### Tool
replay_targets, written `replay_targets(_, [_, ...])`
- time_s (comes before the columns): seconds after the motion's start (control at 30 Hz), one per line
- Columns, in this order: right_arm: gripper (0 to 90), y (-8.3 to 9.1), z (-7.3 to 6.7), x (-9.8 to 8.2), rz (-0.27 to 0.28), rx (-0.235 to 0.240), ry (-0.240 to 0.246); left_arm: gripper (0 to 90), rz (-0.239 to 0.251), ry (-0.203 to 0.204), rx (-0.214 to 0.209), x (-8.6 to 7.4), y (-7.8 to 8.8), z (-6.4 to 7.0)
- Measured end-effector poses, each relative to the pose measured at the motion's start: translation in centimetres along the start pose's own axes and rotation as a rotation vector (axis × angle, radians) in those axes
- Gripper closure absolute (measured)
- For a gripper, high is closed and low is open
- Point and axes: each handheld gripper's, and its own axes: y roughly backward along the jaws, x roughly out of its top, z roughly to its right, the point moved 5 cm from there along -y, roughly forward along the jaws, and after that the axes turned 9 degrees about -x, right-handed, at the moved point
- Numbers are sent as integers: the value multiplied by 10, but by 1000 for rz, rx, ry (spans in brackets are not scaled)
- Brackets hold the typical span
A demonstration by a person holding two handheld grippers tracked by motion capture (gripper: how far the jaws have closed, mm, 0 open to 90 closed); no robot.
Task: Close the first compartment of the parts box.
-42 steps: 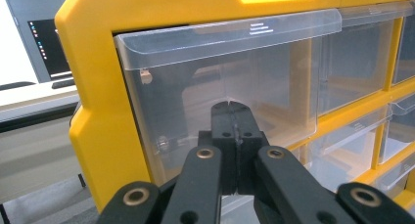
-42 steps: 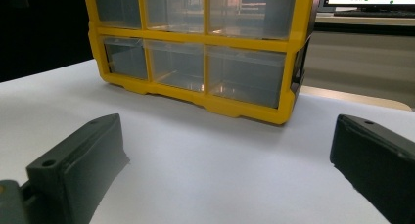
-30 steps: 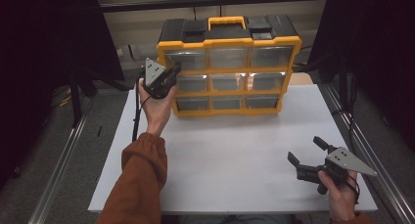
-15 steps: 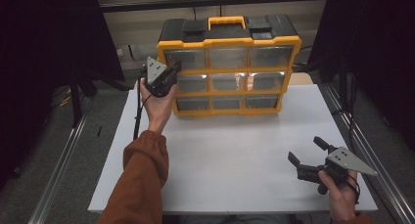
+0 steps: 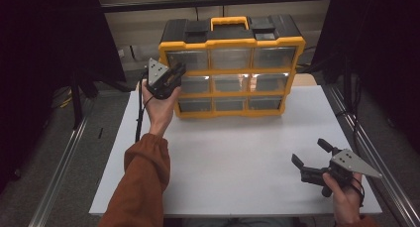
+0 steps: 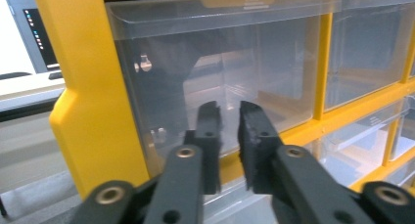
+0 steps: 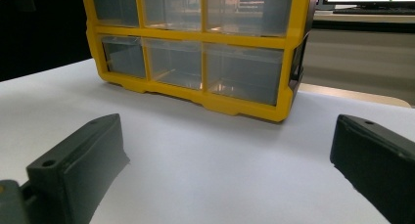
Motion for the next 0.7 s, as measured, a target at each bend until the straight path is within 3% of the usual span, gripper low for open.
replay_targets(0.17, [0,1,0,0,-1,-3,-1,617,-1,30,1,-5,2,2])
replay_targets(0.2, [0,1,0,0,1,-4,2,617,-6,32,-2,-7,3,2])
replay_targets(0.3, [0,3,0,0,-1,-7,6,421,-7,42,20,-11,9,4])
replay_targets(0.47, [0,3,-1,1,-1,-6,18,196,2,10,34,-14,19,11])
replay_targets(0.5, [0,3,-1,1,0,-6,16,151,17,25,29,-14,21,13])
replay_targets(0.6, [0,2,-2,0,-7,-6,13,86,6,12,25,-17,29,15])
replay_targets(0.67, [0,2,-2,0,-12,-1,8,52,23,24,19,-17,30,15])
replay_targets(0.7, [0,2,-2,0,-10,-5,9,52,35,48,8,-19,35,17])
